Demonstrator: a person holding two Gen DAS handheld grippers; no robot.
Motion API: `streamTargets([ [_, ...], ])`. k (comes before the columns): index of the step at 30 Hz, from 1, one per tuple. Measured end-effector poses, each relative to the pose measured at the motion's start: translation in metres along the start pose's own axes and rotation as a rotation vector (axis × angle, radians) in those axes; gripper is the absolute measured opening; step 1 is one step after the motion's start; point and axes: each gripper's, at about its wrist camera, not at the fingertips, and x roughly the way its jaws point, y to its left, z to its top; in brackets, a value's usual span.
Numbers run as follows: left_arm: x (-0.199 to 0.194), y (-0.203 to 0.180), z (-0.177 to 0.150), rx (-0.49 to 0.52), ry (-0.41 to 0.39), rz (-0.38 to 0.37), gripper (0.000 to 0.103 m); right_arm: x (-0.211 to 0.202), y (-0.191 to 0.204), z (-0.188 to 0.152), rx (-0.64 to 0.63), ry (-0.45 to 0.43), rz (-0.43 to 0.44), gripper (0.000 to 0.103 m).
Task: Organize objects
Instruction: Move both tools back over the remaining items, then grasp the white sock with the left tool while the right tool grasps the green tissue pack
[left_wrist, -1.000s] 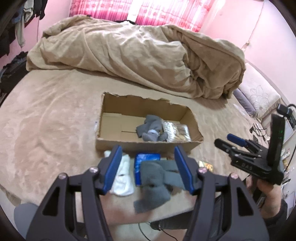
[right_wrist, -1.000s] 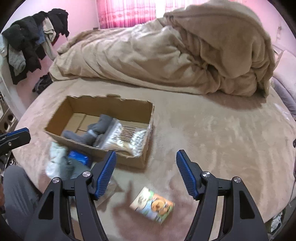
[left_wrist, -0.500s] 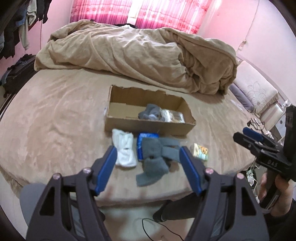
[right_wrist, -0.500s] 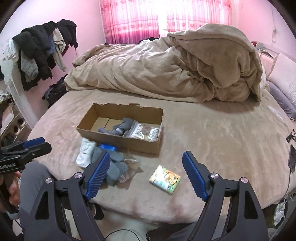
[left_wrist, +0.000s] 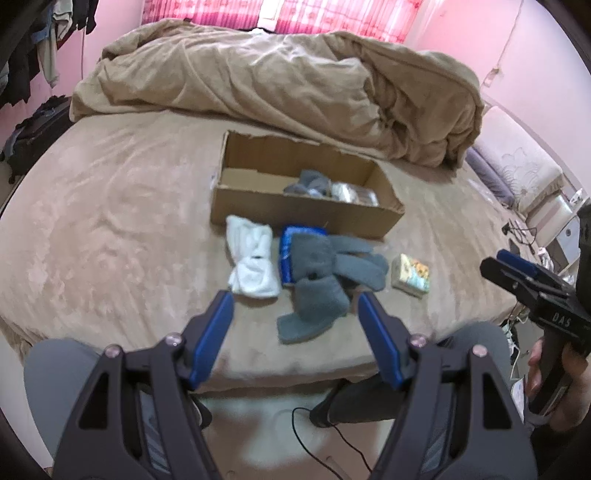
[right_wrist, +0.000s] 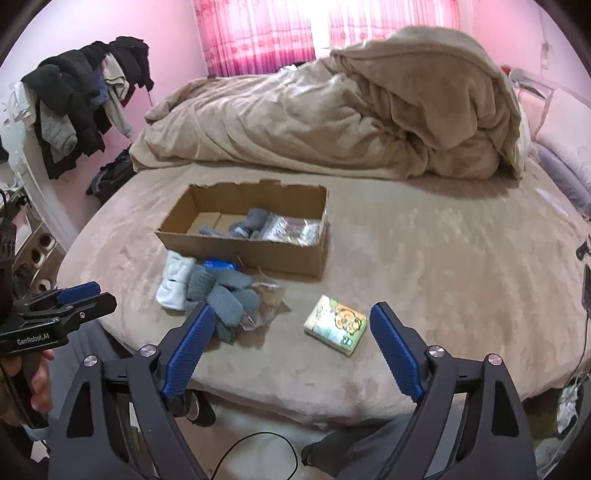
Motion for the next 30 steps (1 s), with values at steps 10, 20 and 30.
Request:
streamTargets([
  [10, 0.039, 0.014, 0.001, -0.004, 0.033, 0.049, 0.071, 0.039, -0.024, -0.013, 0.084, 0.061, -0.018, 0.089],
  [20, 0.081, 0.028, 0.006, -0.017, 0.036, 0.07, 0.071, 0.078, -0.036, -0.022, 0.107, 0.126, -0.025, 0.089],
  [30, 0.131, 0.054, 0.015, -0.07, 0.069, 0.09, 0.071, 0.123, -0.05, -0.027, 0.139, 0.192, -0.035, 0.089],
])
